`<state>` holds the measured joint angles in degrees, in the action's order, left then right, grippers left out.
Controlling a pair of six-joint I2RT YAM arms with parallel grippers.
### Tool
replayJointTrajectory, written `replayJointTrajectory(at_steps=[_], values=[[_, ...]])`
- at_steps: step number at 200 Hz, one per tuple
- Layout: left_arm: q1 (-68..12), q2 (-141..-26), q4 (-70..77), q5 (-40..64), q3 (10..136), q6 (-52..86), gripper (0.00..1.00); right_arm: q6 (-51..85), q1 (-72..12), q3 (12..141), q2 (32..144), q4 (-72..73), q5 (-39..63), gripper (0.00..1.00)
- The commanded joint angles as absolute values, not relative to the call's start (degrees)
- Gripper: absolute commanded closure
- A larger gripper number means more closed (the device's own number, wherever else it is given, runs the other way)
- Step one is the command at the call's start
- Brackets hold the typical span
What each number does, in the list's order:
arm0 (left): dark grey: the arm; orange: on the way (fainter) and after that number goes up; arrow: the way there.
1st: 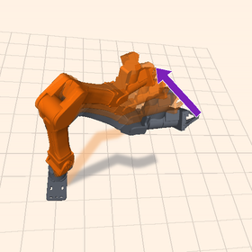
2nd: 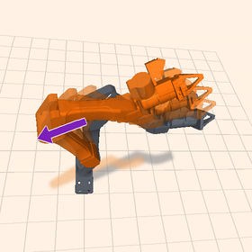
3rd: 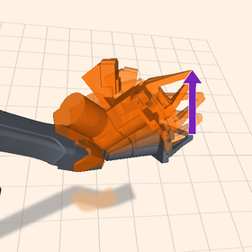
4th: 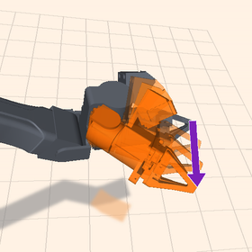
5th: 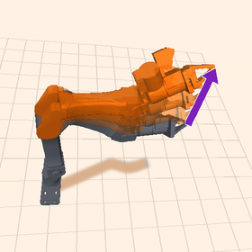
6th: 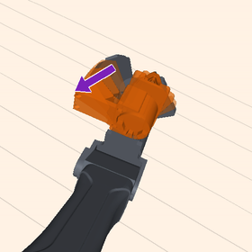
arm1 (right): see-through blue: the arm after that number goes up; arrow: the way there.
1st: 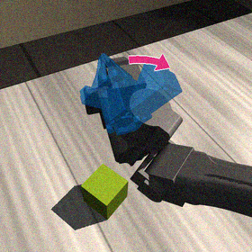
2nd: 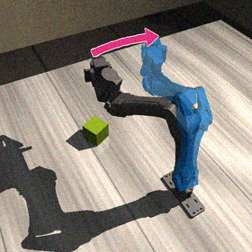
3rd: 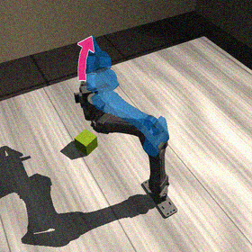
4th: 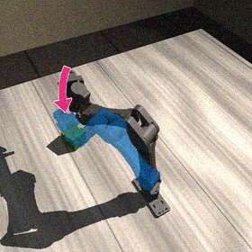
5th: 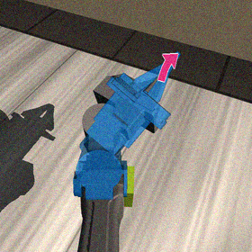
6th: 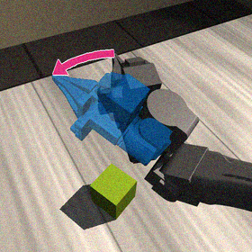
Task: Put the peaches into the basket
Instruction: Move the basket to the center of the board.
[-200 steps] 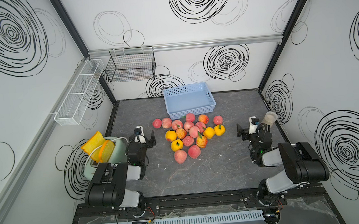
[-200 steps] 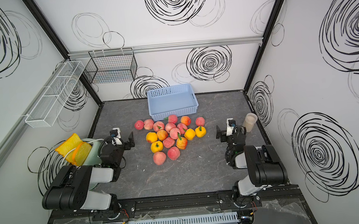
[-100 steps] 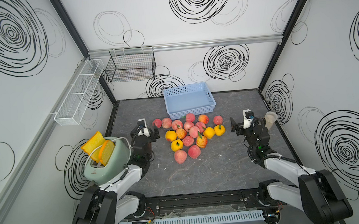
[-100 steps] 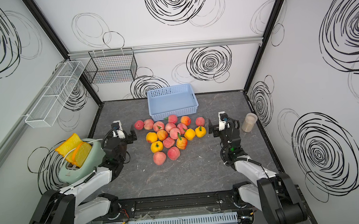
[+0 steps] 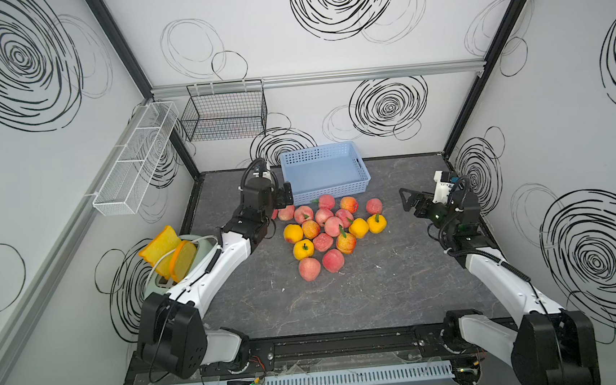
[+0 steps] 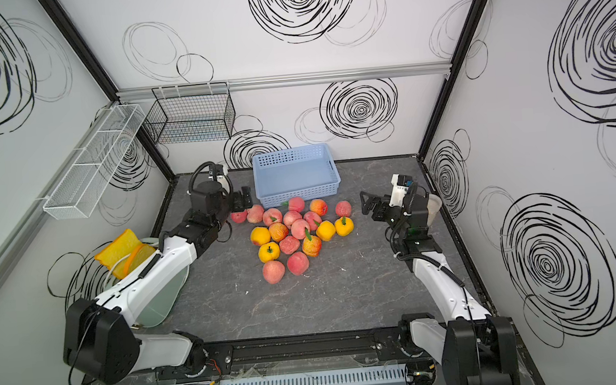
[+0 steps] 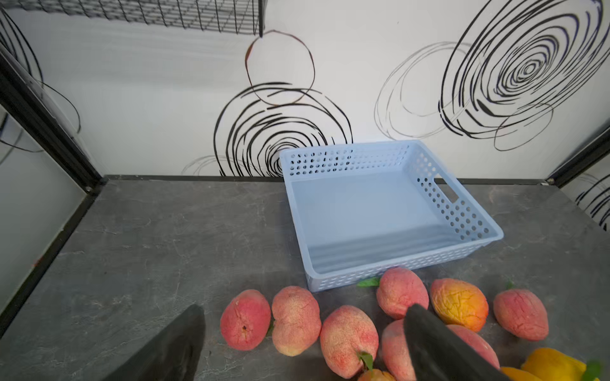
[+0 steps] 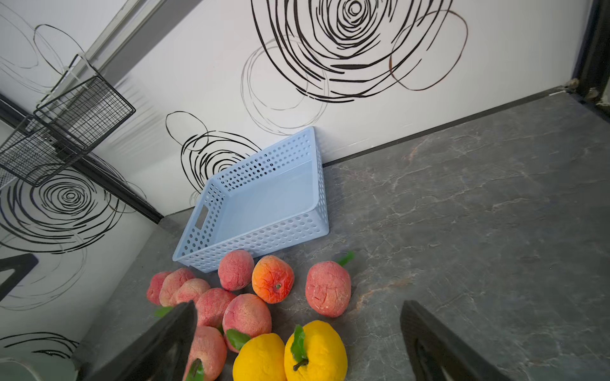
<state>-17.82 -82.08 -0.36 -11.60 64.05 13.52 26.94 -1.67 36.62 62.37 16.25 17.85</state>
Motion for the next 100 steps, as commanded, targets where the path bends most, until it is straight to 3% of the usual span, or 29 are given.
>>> replayJointTrajectory(at_steps=[1, 42, 100], values=[[-14.8, -87.3, -3.8, -5.2, 71.0, 17.4, 0.02, 26.7, -1.5, 39.9, 65.8, 12.2, 19.2, 0.0], [-11.7, -96.4, -0.1, 1.7, 77.2, 21.8, 0.02, 26.4, -1.6, 45.4, 72.5, 12.0, 20.3, 0.03], [-11.3, -108.7, 2.3, 3.6, 86.1, 23.3, 0.0, 26.7, -1.8, 50.0, 78.7, 11.4, 21.1, 0.06]])
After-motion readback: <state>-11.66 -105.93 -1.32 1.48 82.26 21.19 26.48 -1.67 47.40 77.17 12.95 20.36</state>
